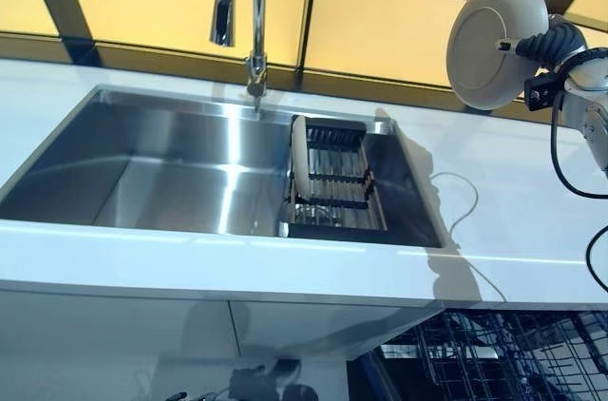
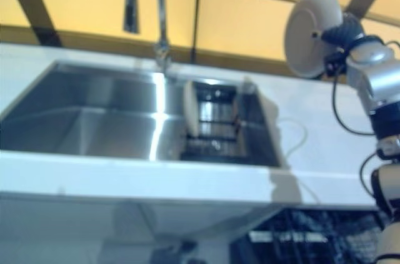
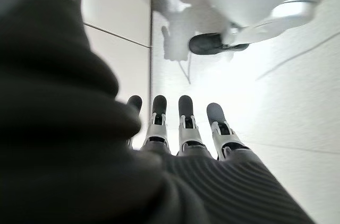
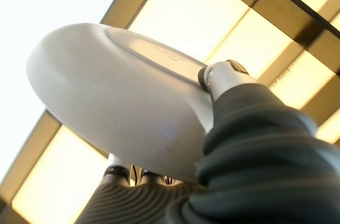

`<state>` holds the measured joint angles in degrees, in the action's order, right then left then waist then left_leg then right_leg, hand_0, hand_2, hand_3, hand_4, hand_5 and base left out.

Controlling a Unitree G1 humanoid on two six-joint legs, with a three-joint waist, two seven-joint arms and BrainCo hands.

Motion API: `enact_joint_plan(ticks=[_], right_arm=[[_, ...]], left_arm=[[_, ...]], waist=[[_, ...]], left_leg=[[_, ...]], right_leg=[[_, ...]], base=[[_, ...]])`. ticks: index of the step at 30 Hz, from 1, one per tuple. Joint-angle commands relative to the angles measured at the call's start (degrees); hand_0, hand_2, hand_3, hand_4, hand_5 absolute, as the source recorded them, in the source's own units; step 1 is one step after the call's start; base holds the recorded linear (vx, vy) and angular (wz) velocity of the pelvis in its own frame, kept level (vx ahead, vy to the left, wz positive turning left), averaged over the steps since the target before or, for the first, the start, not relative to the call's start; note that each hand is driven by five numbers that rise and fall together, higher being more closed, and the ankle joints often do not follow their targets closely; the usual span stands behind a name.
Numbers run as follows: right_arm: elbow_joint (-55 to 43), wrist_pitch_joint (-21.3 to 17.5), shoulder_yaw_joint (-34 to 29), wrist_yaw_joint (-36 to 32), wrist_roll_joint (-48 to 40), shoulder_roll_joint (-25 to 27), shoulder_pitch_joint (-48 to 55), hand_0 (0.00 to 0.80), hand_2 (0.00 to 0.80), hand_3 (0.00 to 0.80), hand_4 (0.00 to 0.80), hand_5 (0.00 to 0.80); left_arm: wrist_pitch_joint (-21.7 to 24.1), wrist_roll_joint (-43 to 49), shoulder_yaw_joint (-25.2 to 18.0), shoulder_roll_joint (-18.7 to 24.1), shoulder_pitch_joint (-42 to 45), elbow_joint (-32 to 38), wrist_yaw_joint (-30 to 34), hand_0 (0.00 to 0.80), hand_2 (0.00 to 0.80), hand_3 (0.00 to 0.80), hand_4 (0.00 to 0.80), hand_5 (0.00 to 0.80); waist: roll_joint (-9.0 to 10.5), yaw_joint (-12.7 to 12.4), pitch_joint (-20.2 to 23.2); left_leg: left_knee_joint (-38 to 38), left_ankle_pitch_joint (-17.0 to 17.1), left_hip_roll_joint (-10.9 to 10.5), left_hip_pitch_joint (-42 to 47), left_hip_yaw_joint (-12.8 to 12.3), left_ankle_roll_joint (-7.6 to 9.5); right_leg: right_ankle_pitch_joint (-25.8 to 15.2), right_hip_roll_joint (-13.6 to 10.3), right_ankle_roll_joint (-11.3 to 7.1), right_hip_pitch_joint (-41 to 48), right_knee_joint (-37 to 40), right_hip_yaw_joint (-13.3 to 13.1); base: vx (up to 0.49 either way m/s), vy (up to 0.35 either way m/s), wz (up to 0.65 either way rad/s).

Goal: Take plates into dishwasher

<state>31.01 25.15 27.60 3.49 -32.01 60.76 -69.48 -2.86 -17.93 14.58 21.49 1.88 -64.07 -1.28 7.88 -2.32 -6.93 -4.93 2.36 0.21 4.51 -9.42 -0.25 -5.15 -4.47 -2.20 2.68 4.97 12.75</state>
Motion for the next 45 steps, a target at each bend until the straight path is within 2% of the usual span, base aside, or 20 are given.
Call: enact_joint_plan(ticks=[1,6,12,18,22,30,40,45], right_arm=[[-2.06,-3.95,1.12,-0.54,4.44,7.52,-3.02,0.8,0.8,0.8,0.8,0.8],[-4.58,-3.42,-3.01,-3.18,4.67,10.56,3.15,0.8,0.8,0.8,0.8,0.8],[-4.79,-4.87,-7.95,-9.13,7.22,12.23,11.55,0.8,0.8,0.8,0.8,0.8],[-5.77,-4.66,-15.44,-15.04,5.94,13.65,22.91,0.8,0.8,0.8,0.8,0.8],[-6.91,-4.73,-20.59,-18.94,8.57,14.36,30.58,0.8,0.8,0.8,0.8,0.8],[-6.14,-4.49,-23.11,-25.76,13.61,15.04,37.74,0.8,0.8,0.8,0.8,0.8],[-4.62,-5.11,-26.61,-32.49,21.11,15.85,45.43,0.8,0.8,0.8,0.8,0.8],[-3.16,-4.99,-28.13,-33.97,27.72,16.14,49.37,0.8,0.8,0.8,0.8,0.8]], left_arm=[[-0.33,2.89,0.75,1.54,-0.91,-2.31,-0.45,0.0,0.0,0.0,0.0,0.0],[-0.57,4.37,-0.32,2.39,-0.89,-2.43,0.15,0.0,0.0,0.0,0.0,0.0],[-0.72,5.5,-1.03,2.34,-1.71,-2.47,0.39,0.0,0.0,0.0,0.0,0.0],[-0.61,6.02,-1.21,2.36,-2.75,-2.44,1.14,0.0,0.0,0.0,0.0,0.0],[-0.74,5.83,-1.98,2.76,-2.72,-2.91,1.48,0.0,0.0,0.0,0.0,0.0],[-0.4,5.85,-3.24,3.05,-2.77,-3.56,1.96,0.0,0.0,0.0,0.0,0.0],[0.12,7.11,-3.99,2.52,-3.63,-3.57,3.06,0.0,0.0,0.0,0.0,0.0],[-0.13,7.4,-3.76,2.48,-4.09,-3.4,2.65,0.0,0.0,0.0,0.0,0.0]], waist=[[-1.26,-0.22,2.0],[-1.25,1.35,2.35],[-1.5,2.92,2.32],[-1.39,4.79,1.92],[-1.63,6.23,1.72],[-2.03,8.1,0.22],[-1.79,10.41,-0.64],[-1.99,11.06,-1.02]], left_leg=[[-0.07,-7.16,-1.18,2.01,-1.13,2.11],[-0.07,-7.29,-0.72,2.29,-2.77,2.46],[-0.07,-7.82,-0.5,3.15,-3.97,3.1],[-0.07,-8.02,0.02,3.32,-5.2,3.34],[-0.07,-7.98,0.21,3.09,-6.02,3.21],[-0.07,-8.08,0.52,2.55,-7.72,2.94],[-0.07,-8.32,1.03,2.17,-9.0,2.45],[-0.07,-8.83,1.23,2.29,-8.65,2.18]], right_leg=[[3.31,1.06,-4.07,2.55,0.03,-0.02],[2.77,1.39,-4.28,1.79,0.03,-1.6],[2.44,1.78,-4.51,1.54,0.03,-3.6],[2.25,2.53,-4.34,1.02,0.03,-5.56],[2.18,2.9,-4.2,0.35,0.03,-6.75],[1.99,3.55,-3.99,-1.23,0.03,-8.81],[1.93,4.22,-3.86,-2.11,0.03,-10.08],[2.35,4.41,-4.09,-2.0,0.03,-10.34]], base=[[-0.054,-0.018,-0.09],[-0.044,-0.024,-0.18],[-0.019,-0.027,-0.25],[-0.001,-0.069,-0.21],[0.006,-0.061,-0.14],[-0.02,-0.044,-0.15],[-0.005,-0.03,-0.12],[-0.005,-0.025,-0.02]])
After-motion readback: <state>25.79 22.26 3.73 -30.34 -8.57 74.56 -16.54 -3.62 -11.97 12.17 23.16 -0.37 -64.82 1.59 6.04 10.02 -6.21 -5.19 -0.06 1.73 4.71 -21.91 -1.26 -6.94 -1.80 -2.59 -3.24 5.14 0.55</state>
